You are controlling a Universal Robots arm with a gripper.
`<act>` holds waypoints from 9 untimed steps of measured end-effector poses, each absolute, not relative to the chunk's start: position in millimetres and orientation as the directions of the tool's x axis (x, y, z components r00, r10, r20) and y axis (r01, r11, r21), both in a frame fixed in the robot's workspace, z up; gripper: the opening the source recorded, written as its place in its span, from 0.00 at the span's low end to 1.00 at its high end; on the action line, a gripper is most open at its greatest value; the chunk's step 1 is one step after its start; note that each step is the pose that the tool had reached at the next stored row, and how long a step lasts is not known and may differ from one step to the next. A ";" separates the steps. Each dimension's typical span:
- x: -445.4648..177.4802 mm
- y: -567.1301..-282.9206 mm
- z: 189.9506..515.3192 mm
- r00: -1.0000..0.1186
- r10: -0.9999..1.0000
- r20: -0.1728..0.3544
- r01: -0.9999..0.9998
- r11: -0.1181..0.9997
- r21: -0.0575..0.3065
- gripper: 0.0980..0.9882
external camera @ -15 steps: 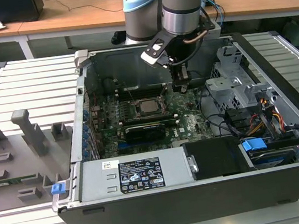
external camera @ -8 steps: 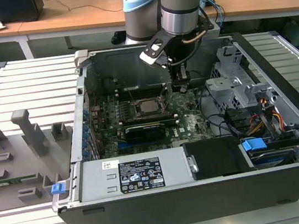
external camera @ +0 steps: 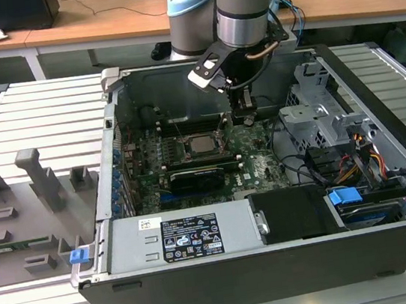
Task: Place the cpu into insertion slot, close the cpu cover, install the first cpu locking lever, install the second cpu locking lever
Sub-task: 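Close the cpu cover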
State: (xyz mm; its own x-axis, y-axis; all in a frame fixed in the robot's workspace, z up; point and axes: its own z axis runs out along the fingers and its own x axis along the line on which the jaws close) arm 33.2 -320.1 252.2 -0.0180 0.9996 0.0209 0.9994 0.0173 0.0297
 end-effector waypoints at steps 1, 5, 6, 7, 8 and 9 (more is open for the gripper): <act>32.8 -320.0 252.2 -0.018 1.000 0.021 0.999 0.017 0.030 0.01; 31.8 -320.1 252.2 -0.018 1.000 0.021 0.999 0.017 0.030 0.01; 31.4 -320.0 252.2 -0.018 1.000 0.021 0.999 0.017 0.030 0.01; 31.0 -320.0 252.2 -0.018 1.000 0.021 0.999 0.017 0.030 0.01; 30.5 -320.1 252.2 -0.018 1.000 0.021 0.999 0.017 0.030 0.01; 30.1 -320.1 252.2 -0.018 1.000 0.021 0.999 0.017 0.030 0.01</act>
State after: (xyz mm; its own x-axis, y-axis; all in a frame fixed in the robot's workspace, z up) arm 30.1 -320.1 252.2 -0.0179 0.9996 0.0209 0.9994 0.0173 0.0305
